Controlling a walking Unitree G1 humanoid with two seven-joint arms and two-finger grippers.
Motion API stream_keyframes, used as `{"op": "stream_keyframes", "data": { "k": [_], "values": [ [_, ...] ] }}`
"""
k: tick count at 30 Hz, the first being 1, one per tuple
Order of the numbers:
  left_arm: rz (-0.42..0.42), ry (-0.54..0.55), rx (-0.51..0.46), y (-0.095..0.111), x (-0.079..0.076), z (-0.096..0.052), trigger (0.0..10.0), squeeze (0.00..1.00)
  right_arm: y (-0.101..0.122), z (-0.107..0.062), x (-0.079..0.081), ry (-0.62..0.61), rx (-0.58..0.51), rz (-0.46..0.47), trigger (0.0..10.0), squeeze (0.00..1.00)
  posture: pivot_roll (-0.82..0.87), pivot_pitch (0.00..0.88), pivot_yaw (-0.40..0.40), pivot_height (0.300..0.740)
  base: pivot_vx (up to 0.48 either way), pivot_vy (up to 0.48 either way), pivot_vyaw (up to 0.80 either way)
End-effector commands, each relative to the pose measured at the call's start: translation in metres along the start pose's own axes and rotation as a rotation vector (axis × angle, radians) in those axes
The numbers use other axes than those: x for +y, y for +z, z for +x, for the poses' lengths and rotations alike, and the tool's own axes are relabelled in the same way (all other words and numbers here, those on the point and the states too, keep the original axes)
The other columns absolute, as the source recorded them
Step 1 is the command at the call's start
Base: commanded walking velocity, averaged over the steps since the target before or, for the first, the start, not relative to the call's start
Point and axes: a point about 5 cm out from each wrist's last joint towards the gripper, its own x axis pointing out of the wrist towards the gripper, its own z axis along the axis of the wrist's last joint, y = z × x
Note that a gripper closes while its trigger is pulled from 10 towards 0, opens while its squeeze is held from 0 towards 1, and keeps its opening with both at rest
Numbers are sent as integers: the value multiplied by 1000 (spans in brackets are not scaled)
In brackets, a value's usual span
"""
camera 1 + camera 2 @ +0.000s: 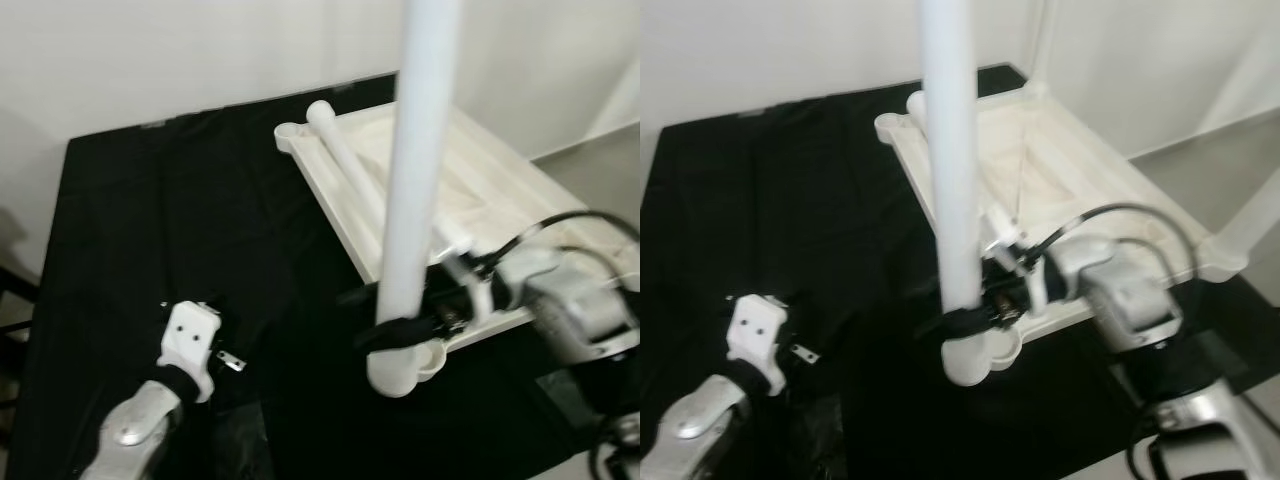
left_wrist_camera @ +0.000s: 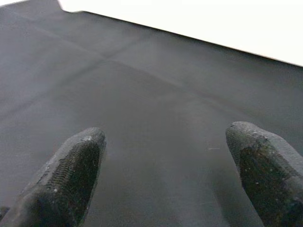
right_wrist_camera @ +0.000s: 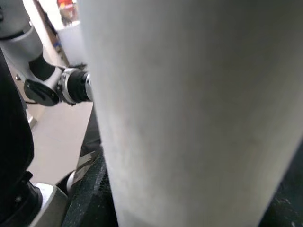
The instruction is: Building children table
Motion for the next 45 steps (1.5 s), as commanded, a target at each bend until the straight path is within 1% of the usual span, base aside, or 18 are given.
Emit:
{"op": "stream_keyframes", "data": {
  "k": [1,2,6,7,8,9,10,11,12,15,22,24,27,29,32,37,41,45],
  "values": [
    [-6,7,23,-3,1,-3,10000,0,22,6,4,89,-129,-23,10000,0,-29,245,45,740,0,0,0],
    [-7,11,22,-3,1,-3,10000,0,26,7,5,110,-158,-25,10000,0,-29,244,44,740,0,0,0],
    [-7,21,19,-3,2,-3,10000,0,27,9,6,129,-163,-26,10000,0,-29,241,41,740,0,0,0],
    [-6,28,16,-3,2,-3,10000,0,22,10,5,121,-120,-29,10000,0,-29,238,37,740,0,0,0],
    [-6,28,16,-3,2,-3,10000,0,22,10,5,121,-120,-29,10000,0,-29,238,37,740,0,0,0],
    [-7,34,15,-2,3,-3,10000,0,17,10,3,111,-74,-36,10000,0,-31,235,34,740,0,0,0],
    [-7,34,15,-2,3,-3,10000,0,17,10,3,111,-74,-36,10000,0,-31,235,34,740,0,0,0],
    [-8,40,11,-2,3,-2,10000,0,10,11,1,92,-11,-46,10000,0,-32,234,29,740,0,0,0],
    [-8,40,11,-2,3,-2,10000,0,10,11,1,92,-11,-46,10000,0,-32,234,29,740,0,0,0],
    [-11,56,3,0,5,-1,10000,0,3,9,-4,59,70,-57,10000,0,-34,234,21,740,0,0,0],
    [-12,68,-5,1,6,0,10000,0,1,5,-8,45,120,-56,10000,0,-35,235,14,740,0,0,0],
    [-14,75,-11,2,7,1,10000,0,-4,-2,-9,40,195,-38,10000,0,-36,236,10,740,0,0,0],
    [-14,75,-11,2,7,1,10000,0,-4,-2,-9,40,195,-38,10000,0,-36,236,10,740,0,0,0],
    [-15,78,-17,3,7,1,10000,0,-9,-11,-12,18,247,-18,10000,0,-36,240,8,740,0,0,0],
    [-16,78,-19,4,7,1,10000,0,-10,-14,-14,8,253,-12,10000,0,-36,240,8,740,0,0,0],
    [-17,16,-81,14,4,0,10000,0,-14,-18,-20,-31,209,10,10000,0,-36,249,8,740,0,0,0],
    [-17,-113,-139,24,-5,-4,10000,0,-22,-11,-29,-95,154,-2,10000,0,-32,257,11,740,0,0,0],
    [-16,-137,-145,25,-7,-5,10000,0,-24,-7,-32,-113,134,4,10000,0,-29,262,12,740,0,0,0]
  ]
}}
